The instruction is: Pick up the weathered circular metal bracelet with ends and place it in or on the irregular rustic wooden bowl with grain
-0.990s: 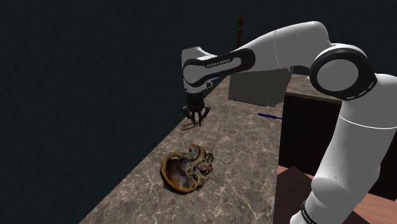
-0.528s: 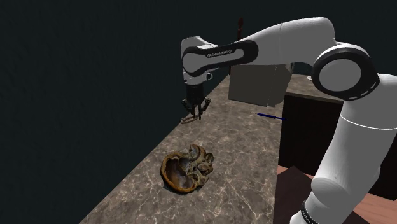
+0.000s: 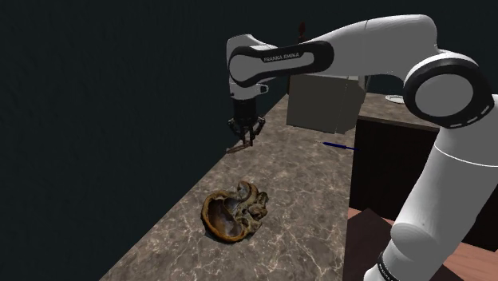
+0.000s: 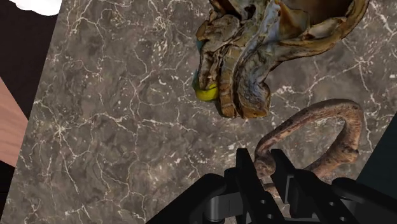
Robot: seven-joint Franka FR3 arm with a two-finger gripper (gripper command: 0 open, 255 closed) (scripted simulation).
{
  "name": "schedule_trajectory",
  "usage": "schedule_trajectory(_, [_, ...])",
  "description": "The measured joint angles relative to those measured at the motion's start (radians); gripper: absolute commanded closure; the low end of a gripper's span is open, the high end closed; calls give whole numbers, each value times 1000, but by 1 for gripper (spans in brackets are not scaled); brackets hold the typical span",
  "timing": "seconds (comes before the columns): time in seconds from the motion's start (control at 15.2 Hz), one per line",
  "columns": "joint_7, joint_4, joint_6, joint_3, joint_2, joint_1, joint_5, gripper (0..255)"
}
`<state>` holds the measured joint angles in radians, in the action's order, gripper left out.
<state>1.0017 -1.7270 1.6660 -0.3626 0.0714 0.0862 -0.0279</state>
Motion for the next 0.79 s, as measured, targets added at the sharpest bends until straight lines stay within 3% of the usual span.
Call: schedule_trajectory(0.79, [120,-258,5,-76,-284,81,-133,255])
